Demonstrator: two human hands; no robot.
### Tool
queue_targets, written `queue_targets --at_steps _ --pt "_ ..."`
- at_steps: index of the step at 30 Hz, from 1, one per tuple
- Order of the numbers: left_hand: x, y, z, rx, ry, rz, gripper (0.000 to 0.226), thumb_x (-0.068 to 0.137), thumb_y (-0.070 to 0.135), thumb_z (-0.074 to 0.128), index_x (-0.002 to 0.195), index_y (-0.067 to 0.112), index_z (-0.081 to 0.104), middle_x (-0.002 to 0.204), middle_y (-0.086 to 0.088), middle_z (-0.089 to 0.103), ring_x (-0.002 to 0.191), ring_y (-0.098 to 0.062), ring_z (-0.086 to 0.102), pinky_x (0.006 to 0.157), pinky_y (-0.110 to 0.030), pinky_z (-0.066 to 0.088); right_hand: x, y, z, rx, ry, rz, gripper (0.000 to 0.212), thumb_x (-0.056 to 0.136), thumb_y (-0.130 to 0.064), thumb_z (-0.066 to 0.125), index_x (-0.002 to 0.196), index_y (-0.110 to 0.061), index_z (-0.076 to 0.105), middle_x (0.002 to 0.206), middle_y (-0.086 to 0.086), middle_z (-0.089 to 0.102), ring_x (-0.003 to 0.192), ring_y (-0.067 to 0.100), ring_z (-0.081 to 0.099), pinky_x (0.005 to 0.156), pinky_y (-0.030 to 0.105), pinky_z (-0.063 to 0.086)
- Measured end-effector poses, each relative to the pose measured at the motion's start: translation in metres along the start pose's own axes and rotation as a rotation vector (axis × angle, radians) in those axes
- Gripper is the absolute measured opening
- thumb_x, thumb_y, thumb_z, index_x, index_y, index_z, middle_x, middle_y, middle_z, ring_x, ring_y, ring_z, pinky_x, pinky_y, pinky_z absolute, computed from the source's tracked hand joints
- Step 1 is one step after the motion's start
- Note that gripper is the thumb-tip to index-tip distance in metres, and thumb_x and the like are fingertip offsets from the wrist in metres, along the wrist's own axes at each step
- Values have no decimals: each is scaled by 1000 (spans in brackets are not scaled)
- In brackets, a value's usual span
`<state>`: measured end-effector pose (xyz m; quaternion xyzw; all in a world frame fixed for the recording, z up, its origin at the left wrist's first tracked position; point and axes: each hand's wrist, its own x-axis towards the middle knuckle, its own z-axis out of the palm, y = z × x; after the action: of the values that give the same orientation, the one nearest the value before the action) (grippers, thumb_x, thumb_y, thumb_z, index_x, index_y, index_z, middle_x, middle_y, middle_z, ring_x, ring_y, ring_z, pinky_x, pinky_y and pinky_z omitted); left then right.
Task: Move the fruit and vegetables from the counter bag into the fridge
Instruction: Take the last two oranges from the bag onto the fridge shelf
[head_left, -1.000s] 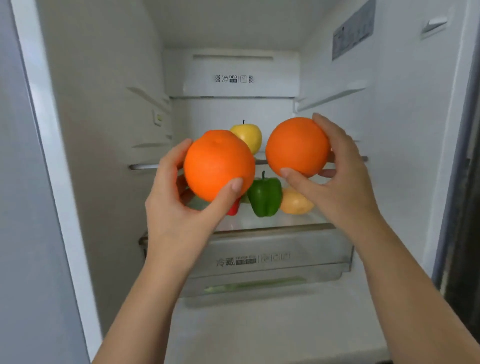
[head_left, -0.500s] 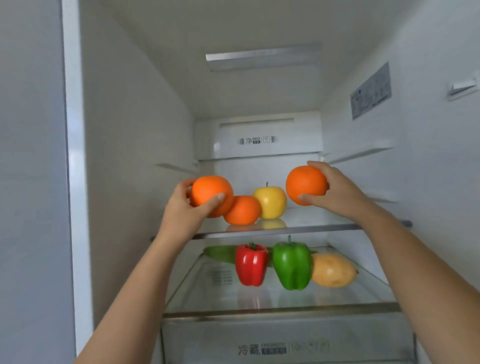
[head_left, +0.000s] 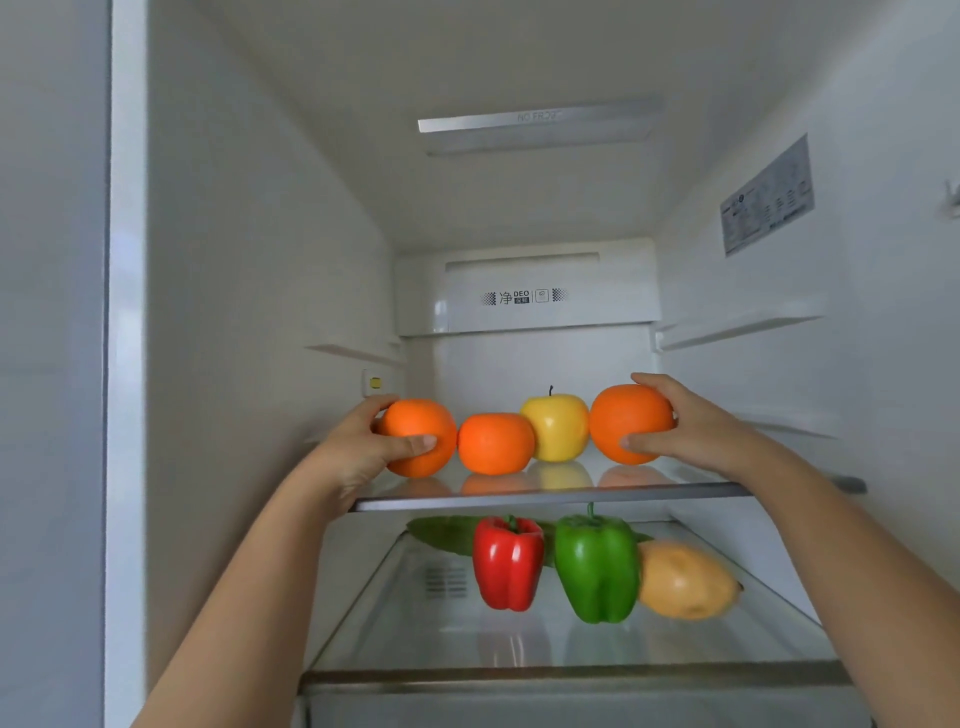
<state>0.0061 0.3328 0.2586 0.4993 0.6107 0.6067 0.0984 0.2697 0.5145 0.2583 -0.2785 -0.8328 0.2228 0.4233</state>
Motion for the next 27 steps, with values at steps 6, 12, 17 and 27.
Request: queue_targets --at_steps 6,12,17,27 --pt "0 -3 -1 12 9 46 78 71 10 76 137 19 36 137 -8 39 110 -18 41 88 -30 35 0 3 -2 8 22 18 77 74 -24 74 137 -35 30 137 12 38 118 26 44 95 39 40" --pt "-8 0 3 110 74 116 79 74 15 75 139 21 32 147 -4 30 128 -25 33 89 -30 31 -3 1 -2 -65 88 1 75 76 -26 73 138 -31 30 137 13 35 120 28 42 95 41 38" --pt "-18 6 12 253 274 248 68 77 24 73 136 17 40 142 -6 39 124 -19 38 87 -22 31 -12 -10 1 -162 234 -31 65 82 -36 63 138 -23 33 138 13 36 120 28 43 96 41 36" --pt "-68 9 44 614 410 610 50 85 34 56 124 3 52 130 -16 52 121 -32 44 97 -37 35 -79 -54 45 -301 487 -288 46 85 -24 59 128 -15 47 125 8 52 114 26 46 85 32 37"
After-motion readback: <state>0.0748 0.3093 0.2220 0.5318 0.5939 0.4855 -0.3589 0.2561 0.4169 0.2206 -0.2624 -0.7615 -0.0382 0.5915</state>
